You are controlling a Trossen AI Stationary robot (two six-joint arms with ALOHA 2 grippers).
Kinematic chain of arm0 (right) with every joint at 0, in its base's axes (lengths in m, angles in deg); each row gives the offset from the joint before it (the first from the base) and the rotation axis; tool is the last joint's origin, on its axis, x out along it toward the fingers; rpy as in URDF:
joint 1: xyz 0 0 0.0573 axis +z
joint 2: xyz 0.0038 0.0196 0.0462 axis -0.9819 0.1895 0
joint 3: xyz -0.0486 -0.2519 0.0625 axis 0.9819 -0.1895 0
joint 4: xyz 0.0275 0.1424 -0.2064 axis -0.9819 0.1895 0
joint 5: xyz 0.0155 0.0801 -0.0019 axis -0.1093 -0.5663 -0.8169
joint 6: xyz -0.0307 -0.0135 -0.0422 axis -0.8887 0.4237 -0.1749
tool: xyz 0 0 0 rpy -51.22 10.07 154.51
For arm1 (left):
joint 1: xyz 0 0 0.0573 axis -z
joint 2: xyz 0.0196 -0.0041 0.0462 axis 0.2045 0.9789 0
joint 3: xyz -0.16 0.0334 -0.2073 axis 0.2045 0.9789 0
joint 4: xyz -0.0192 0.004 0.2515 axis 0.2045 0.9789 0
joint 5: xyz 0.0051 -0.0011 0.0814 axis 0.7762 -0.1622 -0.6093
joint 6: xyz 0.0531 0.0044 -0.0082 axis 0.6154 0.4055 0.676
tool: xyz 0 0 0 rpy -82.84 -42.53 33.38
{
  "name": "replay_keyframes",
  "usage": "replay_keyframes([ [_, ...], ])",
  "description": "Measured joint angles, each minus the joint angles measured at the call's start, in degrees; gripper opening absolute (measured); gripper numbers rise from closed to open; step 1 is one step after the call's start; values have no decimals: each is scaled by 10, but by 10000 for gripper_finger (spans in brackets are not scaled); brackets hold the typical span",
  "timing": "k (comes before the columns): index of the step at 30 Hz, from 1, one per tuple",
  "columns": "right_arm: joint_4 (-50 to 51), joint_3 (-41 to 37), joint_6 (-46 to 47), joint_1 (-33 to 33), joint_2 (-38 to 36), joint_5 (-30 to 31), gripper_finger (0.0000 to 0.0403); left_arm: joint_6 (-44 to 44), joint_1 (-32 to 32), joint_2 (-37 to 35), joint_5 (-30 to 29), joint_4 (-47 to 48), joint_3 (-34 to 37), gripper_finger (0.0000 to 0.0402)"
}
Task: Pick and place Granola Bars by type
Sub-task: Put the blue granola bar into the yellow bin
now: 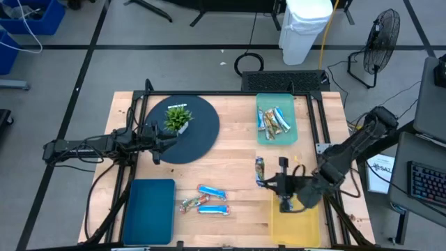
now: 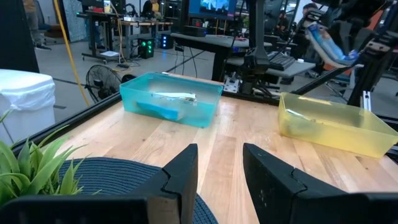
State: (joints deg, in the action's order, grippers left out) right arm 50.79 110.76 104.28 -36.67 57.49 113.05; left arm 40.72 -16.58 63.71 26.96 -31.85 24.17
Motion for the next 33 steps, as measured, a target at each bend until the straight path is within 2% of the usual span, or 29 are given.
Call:
replay_keyframes([
  [6,9,0,67,50,-7,-9,15,0,0,0,0,0,0,132],
  [16,3,-4,242,128,-10,-202,10,0,0,0,0,0,0,132],
  [20,13,-14,396,145,-32,-193,10,0,0,0,0,0,0,132],
  [22,18,-14,437,152,-35,-180,10,0,0,0,0,0,0,132],
  [33,28,-15,415,159,-35,-166,10,0,0,0,0,0,0,132],
])
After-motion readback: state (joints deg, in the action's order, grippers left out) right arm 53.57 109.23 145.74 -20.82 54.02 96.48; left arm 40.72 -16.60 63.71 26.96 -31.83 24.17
